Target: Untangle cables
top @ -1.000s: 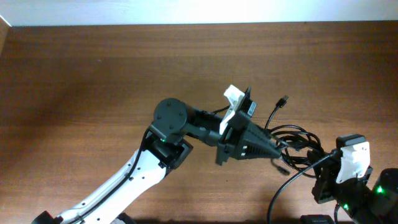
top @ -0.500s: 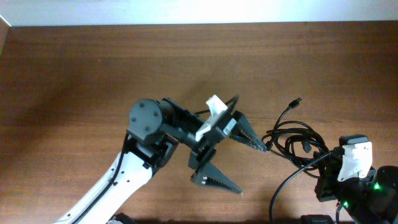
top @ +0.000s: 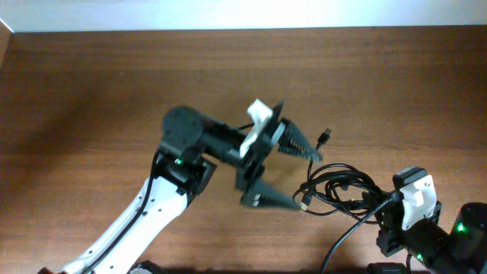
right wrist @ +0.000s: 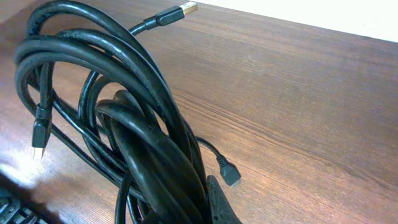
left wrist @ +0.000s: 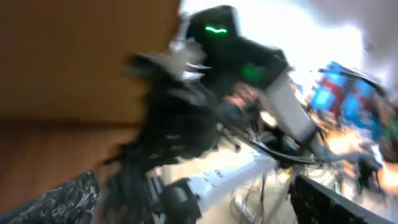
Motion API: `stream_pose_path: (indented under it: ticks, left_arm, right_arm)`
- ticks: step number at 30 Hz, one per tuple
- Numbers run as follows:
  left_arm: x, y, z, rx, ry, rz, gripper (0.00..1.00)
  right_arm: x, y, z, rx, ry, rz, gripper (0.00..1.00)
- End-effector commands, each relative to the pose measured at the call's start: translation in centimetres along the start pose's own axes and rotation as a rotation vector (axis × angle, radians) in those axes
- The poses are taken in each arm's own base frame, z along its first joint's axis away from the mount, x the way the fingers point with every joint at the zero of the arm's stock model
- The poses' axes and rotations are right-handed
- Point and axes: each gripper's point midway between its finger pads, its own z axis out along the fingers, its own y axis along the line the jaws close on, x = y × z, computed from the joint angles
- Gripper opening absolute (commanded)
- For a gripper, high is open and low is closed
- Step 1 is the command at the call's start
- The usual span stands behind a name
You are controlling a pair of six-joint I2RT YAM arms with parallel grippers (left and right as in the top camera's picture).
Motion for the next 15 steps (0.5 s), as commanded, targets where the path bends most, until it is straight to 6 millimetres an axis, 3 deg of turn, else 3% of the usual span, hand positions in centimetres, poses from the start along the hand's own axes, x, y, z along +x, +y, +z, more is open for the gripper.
stream_pose_path:
  ticks: [1,4,8,11,15]
  left_arm:
    - [-0.6,7.7,-1.9,-0.343,-0.147,-0.179,0.99]
    - [1.5,11.3,-3.8,-0.542,-0.136,-0.237,0.99]
    - [6.0,13.6,-5.5,-0.724,0.011,-0.221,0.99]
    - [8.7,13.3,-6.4,-0.84,0.191,-0.114,0.99]
    - [7.3,10.9,-7.9,-0.949,0.332,0.073,0.99]
  right_arm:
    - [-0.4,0.6,-0.1,-0.033,-0.019,-0.015,0.04]
    - [-0.4,0.5,-0.1,-0.032,-0.019,-0.016,0.04]
    - [-0.4,0.5,-0.1,-0.029,-0.018,-0.035,0.04]
    - [-0.2,0.5,-0.1,-0.03,-0.014,-0.077,0.04]
    - [-0.2,0.8,0.1,-0.05,-0.01,-0.123,0.04]
